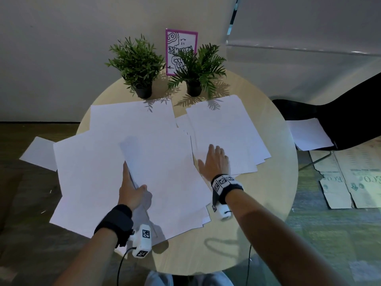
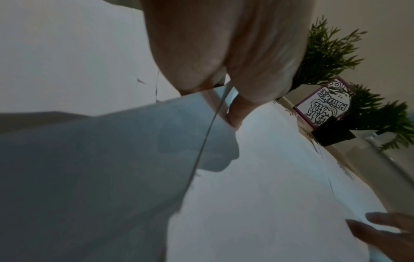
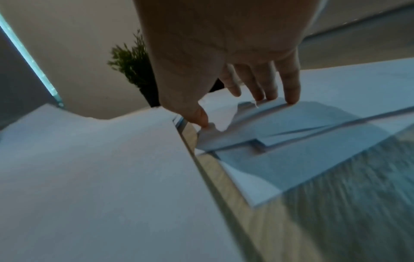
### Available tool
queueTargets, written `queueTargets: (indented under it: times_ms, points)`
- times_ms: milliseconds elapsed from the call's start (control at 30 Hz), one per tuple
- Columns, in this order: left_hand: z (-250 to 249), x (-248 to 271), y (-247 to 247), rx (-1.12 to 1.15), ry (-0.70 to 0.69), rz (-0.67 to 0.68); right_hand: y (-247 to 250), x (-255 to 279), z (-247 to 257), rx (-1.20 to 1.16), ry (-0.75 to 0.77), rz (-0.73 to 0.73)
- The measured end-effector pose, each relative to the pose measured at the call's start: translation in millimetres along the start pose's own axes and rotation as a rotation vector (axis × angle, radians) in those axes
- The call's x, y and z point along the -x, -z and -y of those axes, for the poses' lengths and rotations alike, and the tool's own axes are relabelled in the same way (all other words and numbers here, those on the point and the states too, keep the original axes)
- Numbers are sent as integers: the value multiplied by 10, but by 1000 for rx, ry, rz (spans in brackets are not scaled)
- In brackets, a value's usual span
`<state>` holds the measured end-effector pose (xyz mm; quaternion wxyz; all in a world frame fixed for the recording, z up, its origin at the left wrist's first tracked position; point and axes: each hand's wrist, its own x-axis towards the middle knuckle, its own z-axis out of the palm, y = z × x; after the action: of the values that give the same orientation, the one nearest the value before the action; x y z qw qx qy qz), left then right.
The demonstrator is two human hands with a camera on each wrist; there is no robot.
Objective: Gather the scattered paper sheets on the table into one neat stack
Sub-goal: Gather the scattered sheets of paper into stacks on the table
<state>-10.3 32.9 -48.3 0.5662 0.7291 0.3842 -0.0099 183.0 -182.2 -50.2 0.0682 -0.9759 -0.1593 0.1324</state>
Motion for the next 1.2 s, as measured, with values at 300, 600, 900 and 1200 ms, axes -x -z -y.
queueTargets:
  times_ms: [300, 600, 900, 1200]
  points:
    - [64, -6, -37, -28, 55, -88, -148, -69, 9, -6, -65, 15]
    - [51, -124, 45, -9, 164, -62, -164, -139, 96, 14, -117, 70]
    - [-10, -103, 64, -78, 174, -12, -81, -108, -8, 63, -20, 47]
    - [143, -143, 111, -6, 151, 13, 333, -575, -953, -84, -547, 87]
